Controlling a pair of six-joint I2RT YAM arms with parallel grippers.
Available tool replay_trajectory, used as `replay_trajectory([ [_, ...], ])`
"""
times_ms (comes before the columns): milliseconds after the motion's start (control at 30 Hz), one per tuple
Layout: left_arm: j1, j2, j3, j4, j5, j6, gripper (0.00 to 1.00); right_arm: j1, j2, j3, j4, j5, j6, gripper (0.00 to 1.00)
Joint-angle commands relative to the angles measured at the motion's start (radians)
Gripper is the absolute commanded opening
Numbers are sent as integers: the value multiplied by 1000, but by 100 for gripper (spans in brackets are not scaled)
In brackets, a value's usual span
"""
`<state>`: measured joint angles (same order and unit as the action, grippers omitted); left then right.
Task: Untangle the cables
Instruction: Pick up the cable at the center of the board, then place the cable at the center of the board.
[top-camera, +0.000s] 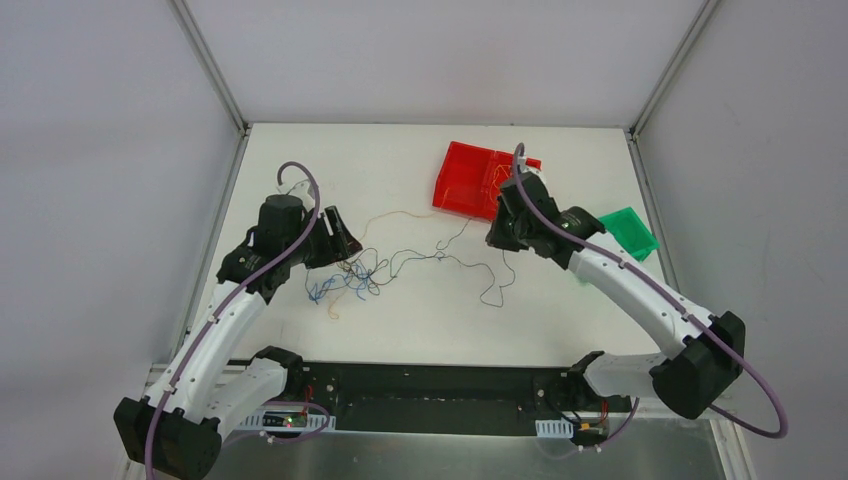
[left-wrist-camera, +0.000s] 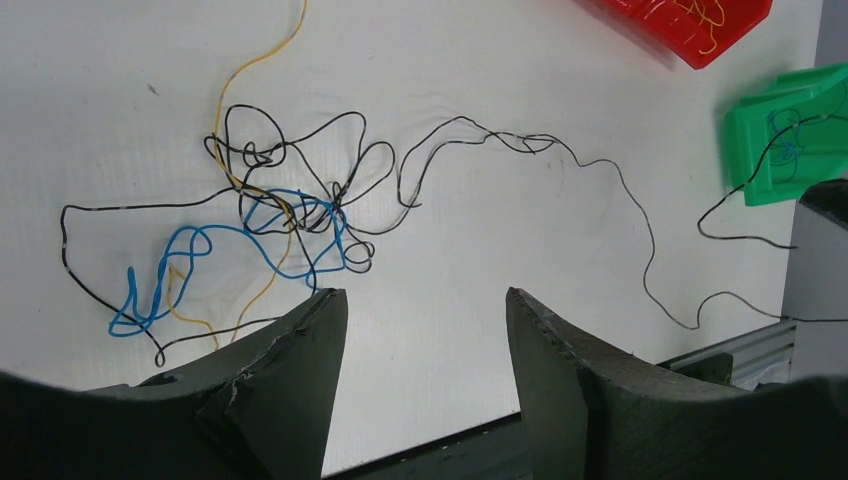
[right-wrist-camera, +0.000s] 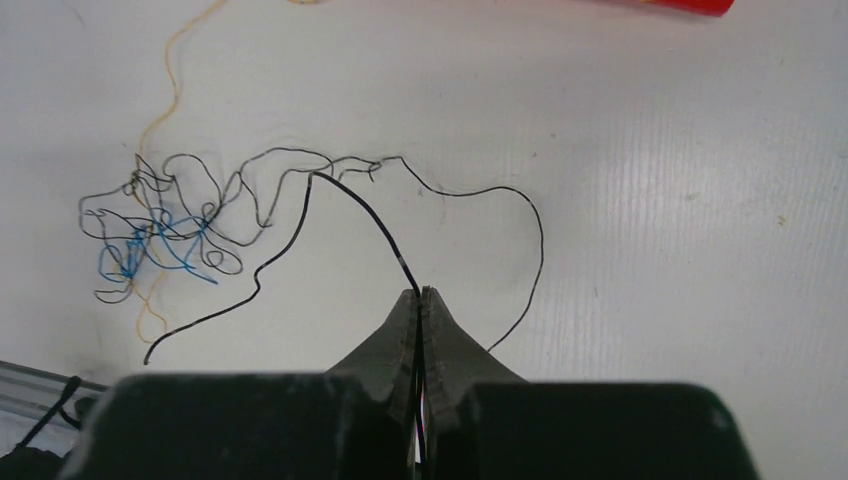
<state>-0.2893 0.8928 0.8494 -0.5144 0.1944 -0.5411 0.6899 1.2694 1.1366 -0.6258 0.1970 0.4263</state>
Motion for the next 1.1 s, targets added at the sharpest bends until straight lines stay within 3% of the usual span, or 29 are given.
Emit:
replay_trajectory([
  [0, -10, -23, 42, -1, 23, 15, 61, -81, 41, 116, 48, -107, -41, 0],
  [267, -10, -26, 41, -9, 32, 23, 61, -175, 203, 368, 55, -186, -49, 0],
  [433, -10, 17, 57, -9, 94, 51, 66, -179, 314, 547, -93, -282, -81, 0],
  [567, -11, 42, 65, -8, 98, 58, 66, -169, 257, 393, -111, -343, -80, 0],
  [733, -12, 49, 50, -6, 86, 59, 66, -124, 128, 102, -75, -288, -60, 0],
  [900, -16, 79, 55, -1, 112, 55, 66, -104, 84, -70, -24, -290, -35, 3],
  [1000, -22, 78, 59, -1, 109, 54, 66, -89, 92, -102, -10, -289, -36, 17],
  [1033, -24, 77, 59, -1, 107, 52, 65, -82, 96, -103, -11, -286, -39, 30],
  [1067, -26, 77, 59, -1, 105, 49, 66, -77, 99, -103, -11, -274, -41, 50],
])
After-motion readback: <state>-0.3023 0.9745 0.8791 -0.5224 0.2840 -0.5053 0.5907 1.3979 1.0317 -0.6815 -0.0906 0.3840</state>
